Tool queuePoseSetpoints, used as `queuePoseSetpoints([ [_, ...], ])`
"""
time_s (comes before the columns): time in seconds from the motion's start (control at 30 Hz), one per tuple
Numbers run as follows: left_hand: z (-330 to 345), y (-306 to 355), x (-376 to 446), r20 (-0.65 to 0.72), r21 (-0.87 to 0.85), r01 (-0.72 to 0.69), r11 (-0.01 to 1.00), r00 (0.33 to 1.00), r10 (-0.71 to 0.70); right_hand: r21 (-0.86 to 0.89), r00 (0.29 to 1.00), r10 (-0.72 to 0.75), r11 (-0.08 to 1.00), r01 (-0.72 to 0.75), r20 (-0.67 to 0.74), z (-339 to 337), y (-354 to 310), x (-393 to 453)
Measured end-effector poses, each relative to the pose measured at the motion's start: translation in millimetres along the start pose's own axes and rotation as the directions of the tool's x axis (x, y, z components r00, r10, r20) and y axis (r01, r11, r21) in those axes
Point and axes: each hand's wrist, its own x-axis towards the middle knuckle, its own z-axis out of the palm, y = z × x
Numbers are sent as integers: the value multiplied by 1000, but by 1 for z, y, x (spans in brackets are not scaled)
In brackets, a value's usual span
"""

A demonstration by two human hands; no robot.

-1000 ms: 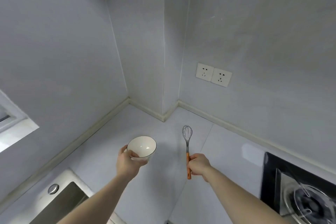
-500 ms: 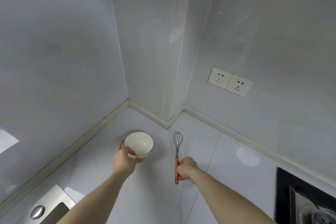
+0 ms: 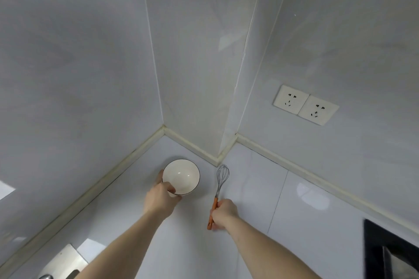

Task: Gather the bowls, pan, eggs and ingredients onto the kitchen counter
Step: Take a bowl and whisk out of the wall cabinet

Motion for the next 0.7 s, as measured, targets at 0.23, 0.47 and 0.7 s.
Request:
queuePoseSetpoints([
  [0.23,8,-5,0,15,-6,-65,998,998,65,177,999,45,983,-42,-16,17,-10,-12],
  [0.47,-1,-4,-11,96,-6,-56,998,994,56,-20,995,-55,998,57,84,7,1,-23],
  [0.7,-20,17,-78,65,-60,-186,981,980,190,-267,955,-275,917,295,108,-46,21,-74],
])
